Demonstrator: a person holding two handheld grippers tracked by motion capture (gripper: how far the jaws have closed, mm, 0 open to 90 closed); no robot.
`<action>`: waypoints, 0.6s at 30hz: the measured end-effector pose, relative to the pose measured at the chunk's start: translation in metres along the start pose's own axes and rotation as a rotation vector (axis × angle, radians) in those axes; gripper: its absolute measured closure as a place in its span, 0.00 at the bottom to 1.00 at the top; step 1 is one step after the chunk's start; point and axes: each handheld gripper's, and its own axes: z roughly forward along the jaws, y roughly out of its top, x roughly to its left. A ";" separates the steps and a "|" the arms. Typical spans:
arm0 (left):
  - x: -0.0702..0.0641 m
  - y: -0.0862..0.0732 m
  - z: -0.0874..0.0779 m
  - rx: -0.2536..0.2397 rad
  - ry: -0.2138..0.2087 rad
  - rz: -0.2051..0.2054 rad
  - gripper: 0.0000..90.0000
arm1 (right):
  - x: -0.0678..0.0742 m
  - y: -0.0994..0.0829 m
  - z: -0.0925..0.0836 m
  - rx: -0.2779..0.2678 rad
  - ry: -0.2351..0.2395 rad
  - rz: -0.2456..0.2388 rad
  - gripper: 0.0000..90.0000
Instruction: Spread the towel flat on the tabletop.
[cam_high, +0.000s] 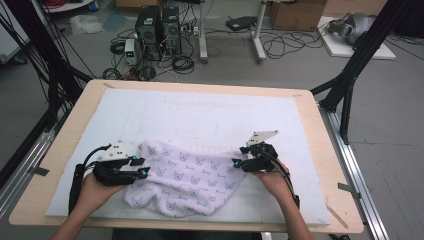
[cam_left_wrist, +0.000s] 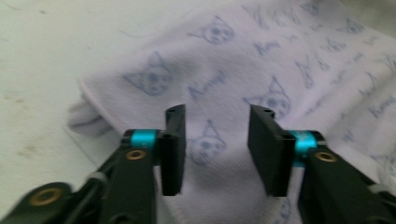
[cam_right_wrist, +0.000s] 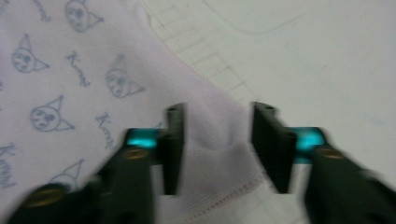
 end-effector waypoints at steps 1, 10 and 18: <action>0.001 0.003 -0.001 -0.006 0.012 -0.002 0.60 | 0.000 0.000 0.000 0.000 0.000 0.000 0.46; 0.028 0.033 0.031 0.026 0.039 0.005 0.55 | 0.003 -0.010 0.016 0.059 0.012 0.009 0.45; 0.031 0.029 0.057 0.122 -0.001 0.040 0.89 | 0.011 -0.008 0.016 0.063 0.050 -0.072 0.84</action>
